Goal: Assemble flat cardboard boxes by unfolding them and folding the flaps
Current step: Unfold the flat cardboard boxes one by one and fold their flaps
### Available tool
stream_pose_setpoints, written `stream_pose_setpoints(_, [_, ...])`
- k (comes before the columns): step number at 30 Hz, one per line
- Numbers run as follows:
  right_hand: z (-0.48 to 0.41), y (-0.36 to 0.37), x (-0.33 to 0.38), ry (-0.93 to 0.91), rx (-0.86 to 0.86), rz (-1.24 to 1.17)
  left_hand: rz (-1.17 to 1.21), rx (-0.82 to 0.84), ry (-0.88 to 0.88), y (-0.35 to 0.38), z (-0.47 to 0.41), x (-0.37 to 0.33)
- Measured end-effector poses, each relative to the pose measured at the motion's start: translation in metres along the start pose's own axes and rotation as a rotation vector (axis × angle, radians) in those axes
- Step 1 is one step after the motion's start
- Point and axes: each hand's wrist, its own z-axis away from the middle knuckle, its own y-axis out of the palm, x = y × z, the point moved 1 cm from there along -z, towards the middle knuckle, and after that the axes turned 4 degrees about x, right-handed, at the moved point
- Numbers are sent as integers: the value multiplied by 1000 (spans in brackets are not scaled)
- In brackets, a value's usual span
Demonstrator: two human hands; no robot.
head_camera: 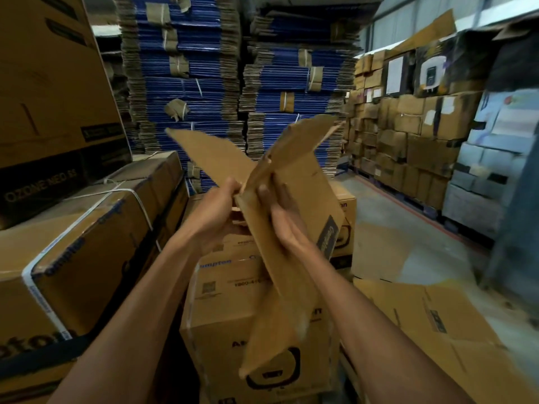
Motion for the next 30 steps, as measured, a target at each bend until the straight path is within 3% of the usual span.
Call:
stream_pose_setpoints(5, [4,1,-7,57,200,253,410,135,-3,10,9,38])
stream_pose_setpoints(10, [12,-4,-5,56,313,309,363,-110,-102,17,3,49])
stream_pose_setpoints(14, [33,-14,22,-108,106,295,451,-221,-131,21,-1,43])
stream_pose_setpoints(17, [72,-20,42,-509,-186,259,509,-231,-151,26,-3,46])
stream_pose_setpoints(19, [101,-21,39,-641,-161,236,579,-235,-141,29,-7,44])
stream_pose_setpoints(20, [112,-20,33,-584,-107,232,616,-227,-129,31,-11,42])
stream_pose_setpoints(22, [128,-21,14,-290,-68,144,633,-201,-110,40,-15,36])
stream_pose_setpoints(23, [131,-25,5,-111,-97,-18,615,-201,-101,45,-16,34])
stream_pose_setpoints(25, [130,-39,-10,195,-178,-590,599,-194,-80,59,-14,35])
stream_pose_setpoints(27, [131,-58,-17,300,-314,-1060,627,-180,-69,74,-9,38])
stream_pose_setpoints(30, [136,-86,-28,344,-536,-1274,688,-138,-70,90,-4,48])
